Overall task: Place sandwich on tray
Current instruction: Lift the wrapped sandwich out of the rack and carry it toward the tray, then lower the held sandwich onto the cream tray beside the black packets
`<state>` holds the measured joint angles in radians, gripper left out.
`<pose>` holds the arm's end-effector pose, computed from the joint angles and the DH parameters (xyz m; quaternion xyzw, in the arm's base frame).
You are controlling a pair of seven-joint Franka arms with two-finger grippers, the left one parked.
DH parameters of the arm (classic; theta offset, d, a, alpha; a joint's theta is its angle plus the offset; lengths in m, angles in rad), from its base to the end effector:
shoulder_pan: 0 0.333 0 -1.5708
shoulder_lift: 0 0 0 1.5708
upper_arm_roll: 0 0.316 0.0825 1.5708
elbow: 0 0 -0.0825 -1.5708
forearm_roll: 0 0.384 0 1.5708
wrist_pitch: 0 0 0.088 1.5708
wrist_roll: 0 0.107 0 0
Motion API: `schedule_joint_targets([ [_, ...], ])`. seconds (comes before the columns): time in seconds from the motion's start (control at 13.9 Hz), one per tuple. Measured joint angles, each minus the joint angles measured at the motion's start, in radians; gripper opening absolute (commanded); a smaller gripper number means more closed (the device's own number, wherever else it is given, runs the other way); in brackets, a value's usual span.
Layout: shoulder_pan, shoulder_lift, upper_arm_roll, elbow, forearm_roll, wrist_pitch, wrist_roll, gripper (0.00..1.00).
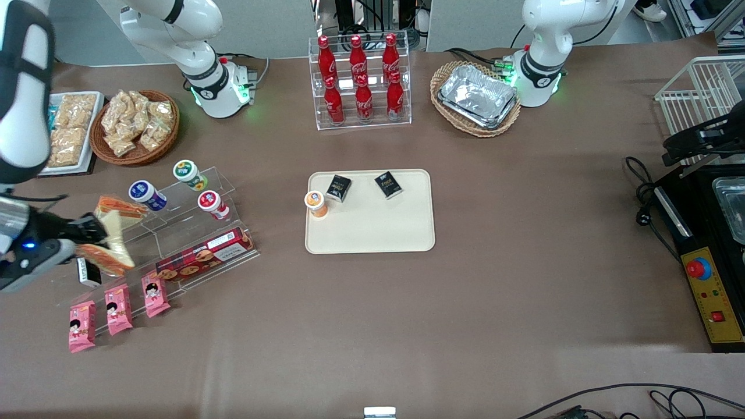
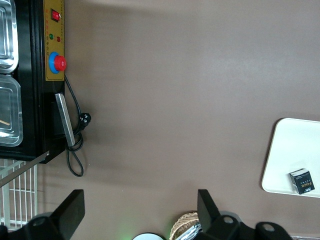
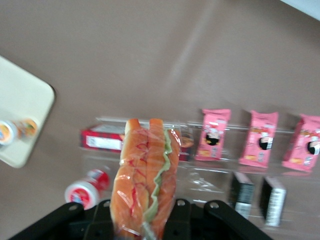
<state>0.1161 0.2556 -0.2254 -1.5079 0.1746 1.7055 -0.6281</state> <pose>0.6326 -0.0379 0.5175 -0.9674 -0.2452 0.0030 0.0631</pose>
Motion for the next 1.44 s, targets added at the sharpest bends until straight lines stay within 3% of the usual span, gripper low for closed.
schedule_joint_targets([
  [1.15, 0.538, 0.0, 0.003, -0.008, -0.008, -0.009, 1.404, 0.0],
  [1.44, 0.653, 0.051, 0.002, -0.018, -0.016, 0.07, 1.681, 0.0],
])
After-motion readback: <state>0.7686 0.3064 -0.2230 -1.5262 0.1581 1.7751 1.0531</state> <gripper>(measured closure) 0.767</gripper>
